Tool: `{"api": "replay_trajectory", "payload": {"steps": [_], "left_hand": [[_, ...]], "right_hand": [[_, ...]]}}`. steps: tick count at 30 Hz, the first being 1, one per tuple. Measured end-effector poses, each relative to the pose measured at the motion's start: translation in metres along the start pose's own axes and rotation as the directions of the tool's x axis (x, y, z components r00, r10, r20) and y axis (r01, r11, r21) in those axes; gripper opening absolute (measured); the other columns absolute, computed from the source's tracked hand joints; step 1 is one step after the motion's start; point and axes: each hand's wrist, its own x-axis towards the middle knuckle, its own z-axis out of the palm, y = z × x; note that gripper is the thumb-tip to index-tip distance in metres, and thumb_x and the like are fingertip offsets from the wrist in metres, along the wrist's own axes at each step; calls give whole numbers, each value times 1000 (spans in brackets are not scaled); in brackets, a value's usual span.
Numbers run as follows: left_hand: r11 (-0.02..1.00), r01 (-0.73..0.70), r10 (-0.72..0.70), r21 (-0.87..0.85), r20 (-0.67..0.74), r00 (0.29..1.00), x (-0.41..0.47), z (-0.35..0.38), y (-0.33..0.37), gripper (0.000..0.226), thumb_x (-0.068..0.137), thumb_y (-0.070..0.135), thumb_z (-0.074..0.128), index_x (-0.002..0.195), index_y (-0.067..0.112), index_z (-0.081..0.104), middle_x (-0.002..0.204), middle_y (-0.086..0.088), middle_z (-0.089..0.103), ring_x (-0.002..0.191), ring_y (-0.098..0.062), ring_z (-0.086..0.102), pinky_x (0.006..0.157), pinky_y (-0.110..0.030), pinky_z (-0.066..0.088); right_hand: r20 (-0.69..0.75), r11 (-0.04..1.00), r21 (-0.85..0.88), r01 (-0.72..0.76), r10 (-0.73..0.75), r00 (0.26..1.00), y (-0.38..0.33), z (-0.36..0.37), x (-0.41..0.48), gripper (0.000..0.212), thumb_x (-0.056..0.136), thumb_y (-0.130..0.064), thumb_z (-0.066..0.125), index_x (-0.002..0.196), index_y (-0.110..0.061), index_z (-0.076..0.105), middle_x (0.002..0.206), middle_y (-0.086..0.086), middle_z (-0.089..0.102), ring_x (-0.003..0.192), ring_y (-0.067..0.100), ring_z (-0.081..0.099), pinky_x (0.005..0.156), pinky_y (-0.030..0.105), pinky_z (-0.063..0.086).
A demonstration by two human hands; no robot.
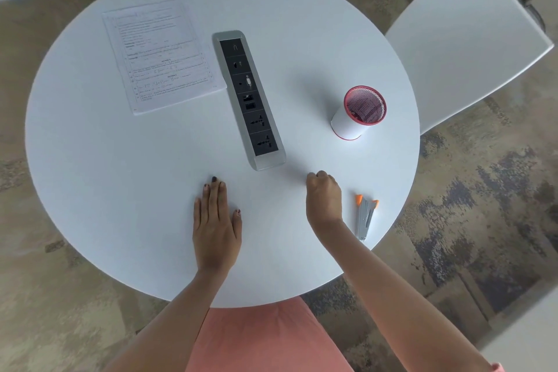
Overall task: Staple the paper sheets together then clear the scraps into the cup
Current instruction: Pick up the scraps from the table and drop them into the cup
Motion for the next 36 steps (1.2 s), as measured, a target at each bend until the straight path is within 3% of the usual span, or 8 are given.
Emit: {"api": "replay_trajectory", "payload": {"steps": [5, 9, 13, 21, 25, 28, 32, 36], "left_hand": [[1000, -3, 3, 6, 4, 1000, 1, 0, 0, 58, 101, 29, 29, 152, 2, 25, 162, -12, 23, 150, -26, 20, 124, -41, 14], [1000, -2, 2, 7, 6, 1000, 1, 0, 0, 58, 101, 28, 29, 152, 2, 25, 162, -13, 23, 151, -26, 19, 124, -42, 14], [1000, -4, 4, -1, -2, 1000, 1, 0, 0, 58, 100, 28, 31, 152, 1, 26, 161, -13, 24, 150, -27, 21, 123, -42, 16], [1000, -4, 4, 2, 8, 1000, 0, 0, -1, 59, 100, 28, 32, 152, 2, 24, 162, -12, 22, 151, -26, 19, 124, -42, 15], [1000, -2, 2, 8, 7, 1000, 0, 0, 0, 60, 100, 29, 30, 153, 2, 23, 162, -12, 22, 150, -26, 20, 124, -42, 14], [1000, -1, 1, 20, 7, 1000, 0, 0, 0, 60, 99, 29, 29, 153, 3, 22, 162, -11, 21, 150, -26, 20, 124, -41, 13], [1000, 4, -5, 27, 13, 1000, 1, 1, 1, 61, 100, 29, 30, 153, 3, 22, 163, -11, 21, 150, -25, 20, 124, -42, 14], [1000, 2, -2, 31, 5, 1000, 0, 1, 1, 60, 100, 28, 31, 153, 2, 22, 162, -11, 21, 150, -25, 20, 124, -42, 15]], "right_hand": [[300, 983, -97, -154, 177, 937, 3, -10, 8, 31, 68, 24, 49, 87, 0, 55, 77, 12, 40, 68, 25, 38, 56, 30, 27], [195, 981, 21, -195, 187, 963, 7, 1, 8, 23, 63, 25, 51, 73, 5, 58, 67, 19, 52, 55, 26, 39, 46, 25, 19], [137, 919, 240, -313, 287, 948, 15, 2, 12, 22, 69, 14, 52, 71, -2, 67, 64, 16, 65, 54, 32, 56, 49, 33, 41], [357, 156, 793, -588, 663, 658, 25, -36, 34, 10, 68, -3, 73, 71, -13, 76, 64, 4, 73, 62, 16, 72, 77, 28, 56], [318, 47, 884, -466, 670, 671, 35, -60, 59, 10, 67, -1, 77, 70, -10, 76, 64, 6, 72, 58, 16, 68, 85, 37, 58], [180, 167, 895, -413, 713, 678, 44, -73, 85, 10, 64, -7, 76, 66, -16, 76, 59, 1, 71, 57, 14, 69, 83, 36, 58], [-152, 609, 679, -409, 663, 733, 55, -80, 115, 12, 69, -9, 63, 69, -13, 75, 63, 7, 71, 61, 23, 66, 65, 28, 53], [-244, 783, 483, -393, 551, 798, 64, -76, 133, 29, 69, 3, 43, 76, 1, 71, 75, 27, 67, 75, 43, 61, 55, 38, 44]]}}
